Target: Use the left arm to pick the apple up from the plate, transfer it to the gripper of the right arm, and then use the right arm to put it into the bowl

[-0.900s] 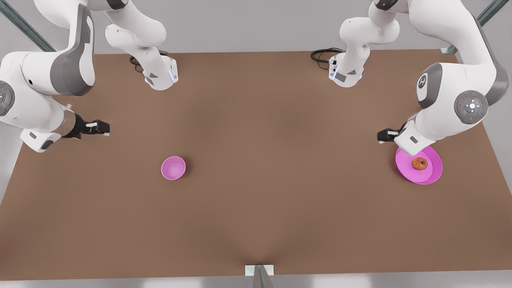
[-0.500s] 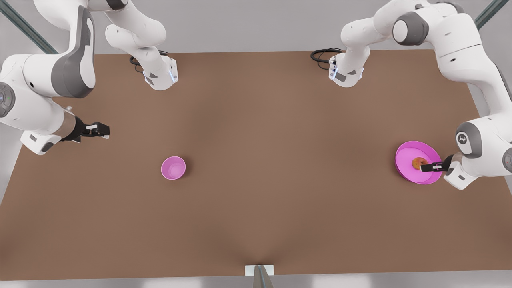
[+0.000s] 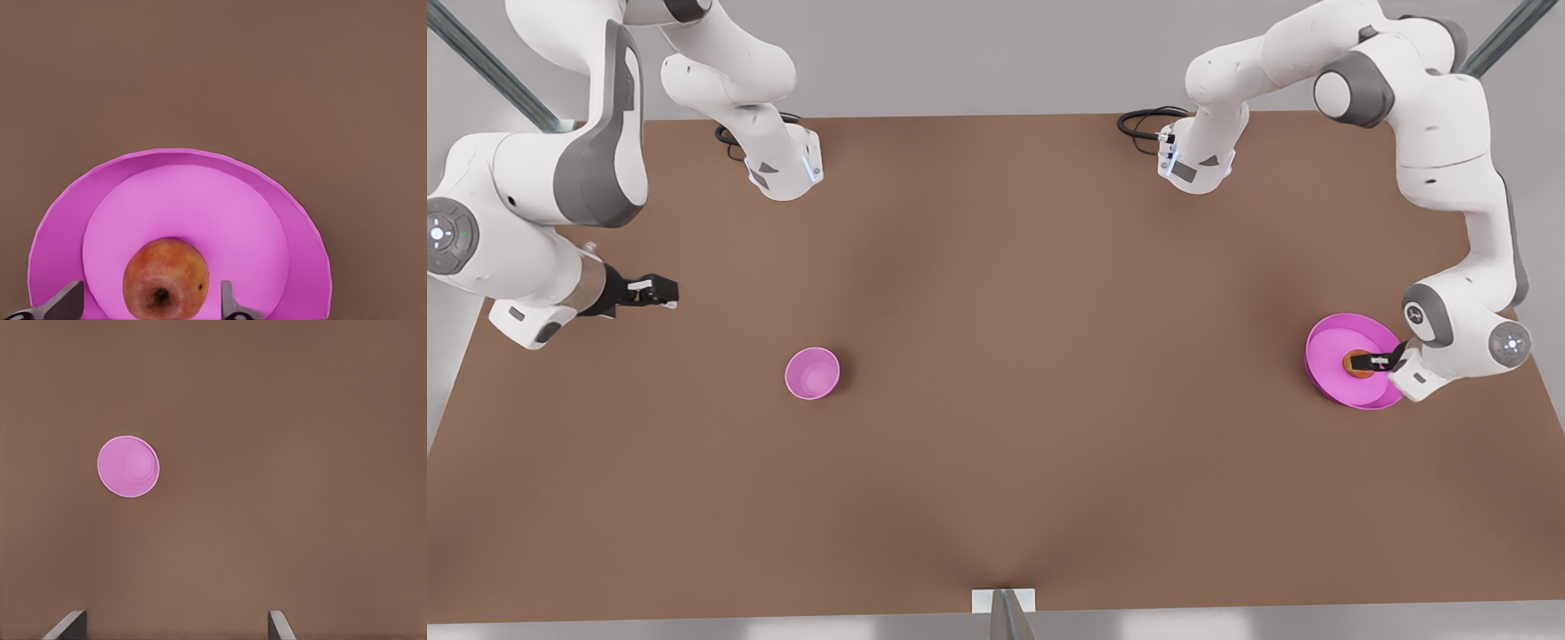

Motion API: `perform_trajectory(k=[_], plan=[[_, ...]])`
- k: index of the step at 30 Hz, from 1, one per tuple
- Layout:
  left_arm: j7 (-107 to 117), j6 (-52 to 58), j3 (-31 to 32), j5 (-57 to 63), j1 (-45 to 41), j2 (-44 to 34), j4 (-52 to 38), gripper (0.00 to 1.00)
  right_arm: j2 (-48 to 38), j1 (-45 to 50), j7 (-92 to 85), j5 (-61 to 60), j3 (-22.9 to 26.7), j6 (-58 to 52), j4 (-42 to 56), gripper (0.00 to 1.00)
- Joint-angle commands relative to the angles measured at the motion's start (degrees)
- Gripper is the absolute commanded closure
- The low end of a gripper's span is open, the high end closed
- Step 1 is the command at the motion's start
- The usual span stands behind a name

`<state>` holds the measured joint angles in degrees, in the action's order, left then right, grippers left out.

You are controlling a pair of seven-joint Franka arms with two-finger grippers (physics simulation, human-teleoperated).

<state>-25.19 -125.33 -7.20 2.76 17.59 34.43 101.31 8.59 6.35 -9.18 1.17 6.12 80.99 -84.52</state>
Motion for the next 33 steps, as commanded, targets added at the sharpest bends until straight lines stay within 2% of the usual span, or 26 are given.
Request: perform_trajectory(k=[1,21,22,23,24,31,33], plan=[[-10.9,-3.3,0.0,0.1,0.2,0.7,0.2,0.0,-0.1,0.0,-0.9,0.0,0.0,0.0,0.0,0.0],[-10.8,-5.4,0.1,0.0,1.0,3.2,2.5,0.0,0.6,-0.2,-0.8,-0.1,0.0,0.8,-1.4,0.0],[-10.8,-5.4,0.1,0.0,1.0,3.1,2.4,0.01,0.6,-0.2,-0.8,-0.1,0.0,0.8,-1.5,0.0],[-10.8,-5.4,0.0,0.0,0.9,3.1,2.4,0.14,0.9,-0.2,-0.8,0.2,0.0,1.0,-1.4,0.0],[-10.9,-5.4,0.0,0.0,1.0,3.1,2.4,0.2,1.0,-0.1,-0.8,-0.1,0.0,1.1,-1.7,0.0],[-10.9,-5.2,0.1,0.0,1.0,3.0,2.4,0.2,1.2,0.0,-0.7,0.5,0.0,1.4,-1.7,0.0],[-10.9,-5.2,0.1,0.0,0.9,2.9,2.2,0.24,1.4,-0.1,-0.7,0.5,0.0,1.4,-1.9,0.0]])
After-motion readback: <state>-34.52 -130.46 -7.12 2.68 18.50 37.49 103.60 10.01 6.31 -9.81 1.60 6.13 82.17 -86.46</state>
